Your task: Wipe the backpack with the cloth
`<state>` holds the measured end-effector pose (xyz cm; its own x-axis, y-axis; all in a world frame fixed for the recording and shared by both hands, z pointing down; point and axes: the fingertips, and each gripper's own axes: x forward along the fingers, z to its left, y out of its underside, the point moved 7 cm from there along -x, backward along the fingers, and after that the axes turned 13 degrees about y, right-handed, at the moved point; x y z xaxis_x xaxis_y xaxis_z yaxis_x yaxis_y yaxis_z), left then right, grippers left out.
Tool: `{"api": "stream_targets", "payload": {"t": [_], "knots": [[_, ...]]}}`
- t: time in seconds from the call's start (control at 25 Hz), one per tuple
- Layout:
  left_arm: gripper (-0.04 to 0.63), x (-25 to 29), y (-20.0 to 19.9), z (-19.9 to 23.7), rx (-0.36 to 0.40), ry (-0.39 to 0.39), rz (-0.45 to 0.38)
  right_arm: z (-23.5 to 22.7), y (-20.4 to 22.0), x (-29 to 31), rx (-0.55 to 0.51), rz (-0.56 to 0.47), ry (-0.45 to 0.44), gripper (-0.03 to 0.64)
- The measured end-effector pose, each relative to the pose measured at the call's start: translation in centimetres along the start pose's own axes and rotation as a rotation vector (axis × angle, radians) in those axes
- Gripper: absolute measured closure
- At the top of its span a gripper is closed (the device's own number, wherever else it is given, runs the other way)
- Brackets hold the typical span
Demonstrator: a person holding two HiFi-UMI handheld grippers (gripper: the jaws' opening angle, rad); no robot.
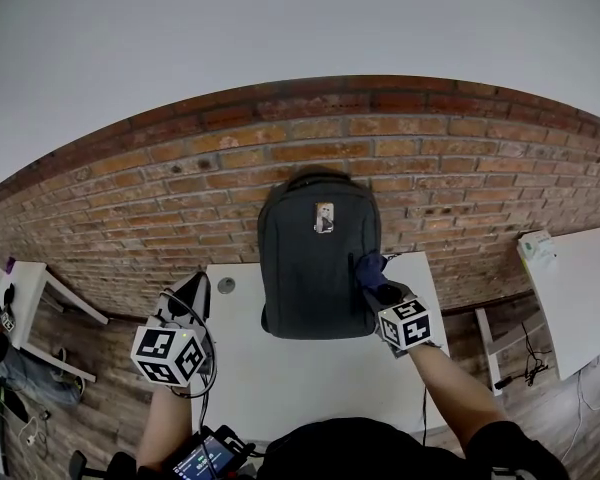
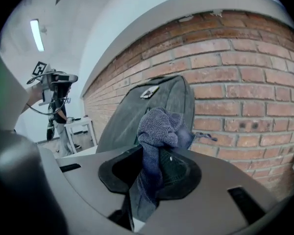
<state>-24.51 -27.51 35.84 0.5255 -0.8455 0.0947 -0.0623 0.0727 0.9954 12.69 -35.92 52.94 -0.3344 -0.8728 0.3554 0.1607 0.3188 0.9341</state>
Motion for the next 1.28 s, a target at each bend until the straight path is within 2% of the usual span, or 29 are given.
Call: {"api": "stream_targets", "payload": {"t": [0.48, 0.72, 0.88, 1.12, 1.28], "knots": [[0.598, -0.7, -0.1, 0.3, 0.016, -0.012, -0.002, -3.3, -18.1, 5.7, -0.06, -0.168, 0.079, 0.531], [0.598, -0.6, -0.3, 0.2, 0.023, -0.01, 0.005, -1.9, -23.5, 7.6, -0.071, -0.195, 0.071, 0.531], [0.598, -0.9, -0.3, -0.1, 0.034, -0.008, 0.005, -1.2, -24.0, 8.1, -0.066, -0.185, 0.055, 0.531], [0.598, -1.5, 0.3, 0.3, 0.02, -0.024, 0.019, -0.2, -20.9, 8.3, -0.074, -0.123, 0.038, 0.531], [0.598, -1.3, 0.4, 0.4, 0.014, -0.022, 0.022, 0.6, -18.8, 8.0, -0.027, -0.068, 0.026, 0.531]]}}
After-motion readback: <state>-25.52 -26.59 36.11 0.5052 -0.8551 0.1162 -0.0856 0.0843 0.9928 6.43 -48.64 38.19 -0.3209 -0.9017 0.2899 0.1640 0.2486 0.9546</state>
